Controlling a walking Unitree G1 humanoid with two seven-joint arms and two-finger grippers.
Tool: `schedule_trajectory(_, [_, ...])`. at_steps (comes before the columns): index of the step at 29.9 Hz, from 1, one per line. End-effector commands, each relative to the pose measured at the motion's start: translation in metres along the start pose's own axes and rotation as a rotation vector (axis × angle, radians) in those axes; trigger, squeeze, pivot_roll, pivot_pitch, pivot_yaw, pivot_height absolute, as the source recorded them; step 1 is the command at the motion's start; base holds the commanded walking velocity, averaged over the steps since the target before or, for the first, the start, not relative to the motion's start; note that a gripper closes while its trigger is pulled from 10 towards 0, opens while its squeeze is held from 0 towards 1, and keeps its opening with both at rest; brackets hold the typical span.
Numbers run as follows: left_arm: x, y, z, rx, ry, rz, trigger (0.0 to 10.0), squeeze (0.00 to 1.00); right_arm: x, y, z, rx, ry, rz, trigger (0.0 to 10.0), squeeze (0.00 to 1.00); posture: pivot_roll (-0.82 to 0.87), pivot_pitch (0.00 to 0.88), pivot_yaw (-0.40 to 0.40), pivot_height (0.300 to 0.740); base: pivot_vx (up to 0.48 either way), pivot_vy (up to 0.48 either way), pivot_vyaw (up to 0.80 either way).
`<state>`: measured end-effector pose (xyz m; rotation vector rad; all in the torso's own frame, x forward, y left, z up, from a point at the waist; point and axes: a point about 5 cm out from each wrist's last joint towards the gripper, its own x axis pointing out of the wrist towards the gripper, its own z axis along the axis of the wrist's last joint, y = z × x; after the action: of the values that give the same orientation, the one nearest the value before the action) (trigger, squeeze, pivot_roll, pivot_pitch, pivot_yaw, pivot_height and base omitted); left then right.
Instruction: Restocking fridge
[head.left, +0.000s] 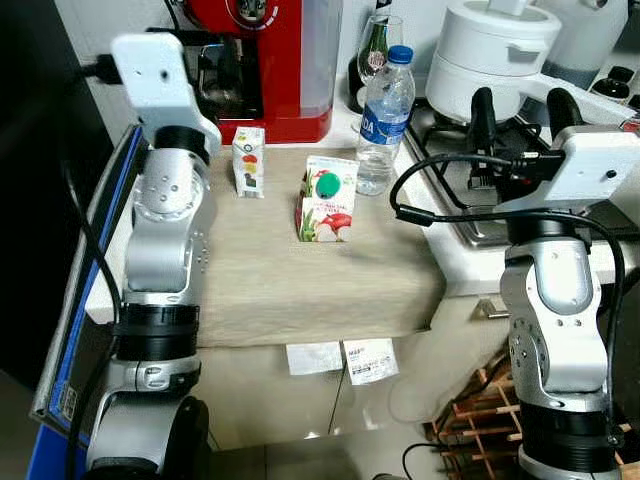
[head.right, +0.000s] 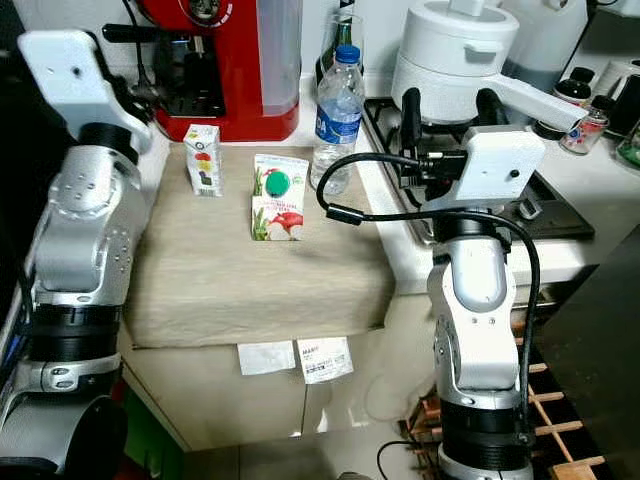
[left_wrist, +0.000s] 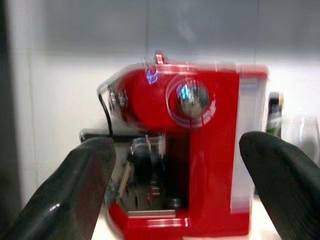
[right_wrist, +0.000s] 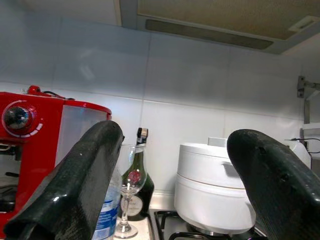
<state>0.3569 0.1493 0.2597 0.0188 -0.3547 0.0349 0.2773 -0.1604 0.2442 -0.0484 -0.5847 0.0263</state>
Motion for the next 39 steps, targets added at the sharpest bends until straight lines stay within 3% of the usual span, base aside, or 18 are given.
schedule_trajectory(1, [0.011, -0.007, 0.000, -0.004, 0.033, -0.036, 10.0, 0.00, -0.004, 0.002, 0.004, 0.014, 0.003, 0.009, 10.0, 0.00, -0.11, 0.000, -0.001, 0.740, 0.000, 0.000, 0.00])
schedule_trajectory(15, [0.042, -0.021, -0.007, -0.028, 0.143, -0.131, 10.0, 0.00, -0.028, 0.008, 0.007, 0.020, 0.075, 0.015, 10.0, 0.00, -0.18, 0.076, 0.030, 0.740, 0.000, 0.000, 0.00])
schedule_trajectory(23, [0.044, -0.021, -0.015, 0.022, 0.249, -0.133, 10.0, 0.00, -0.034, 0.007, 0.009, 0.018, 0.107, 0.006, 10.0, 0.00, -0.18, 0.094, 0.029, 0.740, 0.000, 0.000, 0.00])
schedule_trajectory(39, [0.041, -0.013, -0.021, 0.077, 0.329, -0.069, 10.0, 0.00, -0.036, 0.010, 0.006, 0.042, 0.140, 0.014, 10.0, 0.00, -0.17, 0.098, 0.033, 0.740, 0.000, 0.000, 0.00])
